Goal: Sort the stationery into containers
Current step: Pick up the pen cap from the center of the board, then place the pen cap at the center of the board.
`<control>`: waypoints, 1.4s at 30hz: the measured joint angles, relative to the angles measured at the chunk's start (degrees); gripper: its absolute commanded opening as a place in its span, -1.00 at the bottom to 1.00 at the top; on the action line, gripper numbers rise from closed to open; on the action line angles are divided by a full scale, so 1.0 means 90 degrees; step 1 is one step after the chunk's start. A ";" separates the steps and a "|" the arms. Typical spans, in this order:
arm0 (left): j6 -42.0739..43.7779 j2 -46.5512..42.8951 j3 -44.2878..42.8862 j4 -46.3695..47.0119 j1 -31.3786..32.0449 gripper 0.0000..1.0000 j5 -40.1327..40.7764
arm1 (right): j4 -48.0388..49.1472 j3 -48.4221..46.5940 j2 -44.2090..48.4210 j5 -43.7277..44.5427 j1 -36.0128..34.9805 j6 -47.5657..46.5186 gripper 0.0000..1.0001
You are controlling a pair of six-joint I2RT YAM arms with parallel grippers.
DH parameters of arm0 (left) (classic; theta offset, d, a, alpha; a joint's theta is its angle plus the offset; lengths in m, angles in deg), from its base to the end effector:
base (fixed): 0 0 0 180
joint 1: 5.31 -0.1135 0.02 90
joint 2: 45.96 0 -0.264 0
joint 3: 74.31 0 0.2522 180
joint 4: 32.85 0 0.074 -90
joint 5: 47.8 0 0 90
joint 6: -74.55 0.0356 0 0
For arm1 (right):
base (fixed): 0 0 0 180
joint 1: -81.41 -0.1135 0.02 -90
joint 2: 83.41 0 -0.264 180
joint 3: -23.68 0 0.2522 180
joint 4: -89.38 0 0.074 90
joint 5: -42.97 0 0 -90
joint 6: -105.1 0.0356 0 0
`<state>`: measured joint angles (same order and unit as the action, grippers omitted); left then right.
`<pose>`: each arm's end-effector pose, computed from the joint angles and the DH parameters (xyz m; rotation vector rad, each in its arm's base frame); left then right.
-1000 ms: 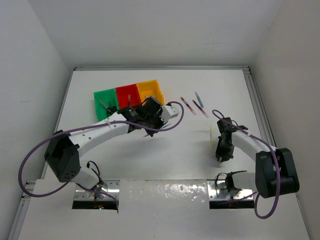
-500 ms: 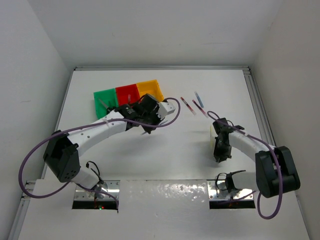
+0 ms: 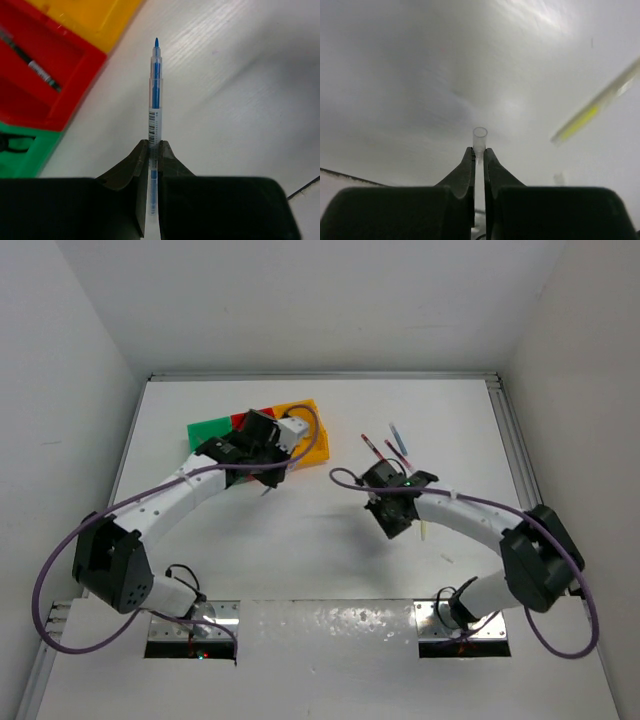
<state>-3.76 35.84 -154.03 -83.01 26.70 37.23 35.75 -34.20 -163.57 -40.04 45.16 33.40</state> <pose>0.2539 -0.1624 0.2791 0.9632 2.3026 -0.2572 0.1920 0.1354 0.1720 -0.4260 2.8358 0.0067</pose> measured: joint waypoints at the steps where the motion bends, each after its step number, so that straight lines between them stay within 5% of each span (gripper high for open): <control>1: -0.0119 -0.0070 0.0049 0.0002 -0.0216 -1.00 -0.0029 | 0.0061 -0.0272 -0.0228 0.0027 -0.0143 -0.0427 -1.00; 10: -0.0899 -0.0799 0.0345 0.0002 -0.1785 -1.00 -0.0131 | 0.0614 -0.1270 -0.1982 -0.0352 -0.0488 -0.4238 -1.00; 18: -0.1100 -0.1100 0.0563 0.0017 -0.2069 -1.00 -0.0233 | 0.0753 -0.1360 -0.2147 -0.0947 -0.0527 -0.6390 -0.86; 26: -0.1163 -0.1088 0.0580 0.0095 -0.2106 -1.00 -0.0228 | 0.0333 -0.1715 -0.2681 -0.0908 -0.0600 -0.7174 -0.69; 33: -0.1163 -0.1032 0.0580 0.0143 -0.2110 -1.00 -0.0204 | 0.0087 -0.1797 -0.2703 -0.0794 -0.0668 -0.7371 -0.35; 42: -0.1161 -0.1032 0.0580 0.0163 -0.2110 -1.00 -0.0202 | 0.0163 -0.1829 -0.1809 -0.0413 -0.0697 -0.6696 -0.35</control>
<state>-14.21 26.56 -148.81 -81.55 7.70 35.41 37.21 -50.66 -179.86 -43.76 38.89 -26.86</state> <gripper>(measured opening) 0.062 0.330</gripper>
